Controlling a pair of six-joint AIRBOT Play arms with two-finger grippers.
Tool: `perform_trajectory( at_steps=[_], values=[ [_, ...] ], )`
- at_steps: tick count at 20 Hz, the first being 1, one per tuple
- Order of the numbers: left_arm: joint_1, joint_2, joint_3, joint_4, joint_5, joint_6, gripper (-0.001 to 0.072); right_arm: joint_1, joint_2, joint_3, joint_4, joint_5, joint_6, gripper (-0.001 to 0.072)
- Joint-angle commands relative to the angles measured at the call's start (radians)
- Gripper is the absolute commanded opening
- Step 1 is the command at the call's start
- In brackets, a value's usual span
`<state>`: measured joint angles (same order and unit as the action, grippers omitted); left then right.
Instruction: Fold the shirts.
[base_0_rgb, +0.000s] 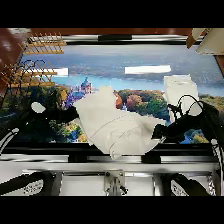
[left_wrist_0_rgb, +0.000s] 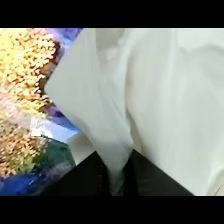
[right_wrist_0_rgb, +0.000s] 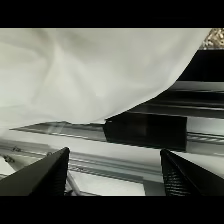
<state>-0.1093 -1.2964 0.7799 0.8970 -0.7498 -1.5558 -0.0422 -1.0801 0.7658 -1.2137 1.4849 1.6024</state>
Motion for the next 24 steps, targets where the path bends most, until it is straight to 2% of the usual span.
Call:
perform_trajectory(
  at_steps=[1, 2, 7, 11, 17, 18, 19, 20, 24],
  values=[
    [-0.001, -0.005, 0.009, -0.033, 0.032, 0.033, 0.0061, 0.000, 0.000, -0.094, 0.039, -0.087, 0.007, 0.0687],
    [-0.001, 0.002, 0.013, -0.033, 0.027, 0.061, 0.0029, 0.000, -0.001, -0.114, 0.039, -0.106, 0.010, 0.0687],
    [0.012, 0.047, 0.018, -0.030, 0.004, 0.083, 0.0029, 0.000, -0.001, -0.190, 0.048, -0.243, 0.051, 0.0686],
    [0.011, 0.067, 0.018, -0.030, 0.005, 0.083, 0.0029, 0.000, -0.010, -0.213, 0.121, -0.357, 0.076, 0.0686],
    [0.011, 0.086, 0.018, -0.030, 0.006, 0.091, 0.0029, 0.028, -0.142, -0.213, 0.247, -0.425, 0.061, 0.0672],
    [0.011, 0.092, 0.024, -0.030, 0.005, 0.126, 0.0029, 0.046, -0.149, -0.213, 0.253, -0.448, 0.060, 0.0490],
    [0.011, 0.098, 0.037, -0.030, 0.002, 0.164, 0.0029, 0.061, -0.149, -0.213, 0.257, -0.475, 0.061, 0.0195],
    [0.016, 0.104, 0.063, -0.030, -0.013, 0.205, 0.0028, 0.067, -0.149, -0.208, 0.271, -0.488, 0.059, 0.0058],
    [0.101, 0.129, 0.317, -0.024, -0.187, 0.293, 0.0028, 0.039, -0.080, -0.062, 0.224, -0.418, -0.069, 0.0054]
  ],
)
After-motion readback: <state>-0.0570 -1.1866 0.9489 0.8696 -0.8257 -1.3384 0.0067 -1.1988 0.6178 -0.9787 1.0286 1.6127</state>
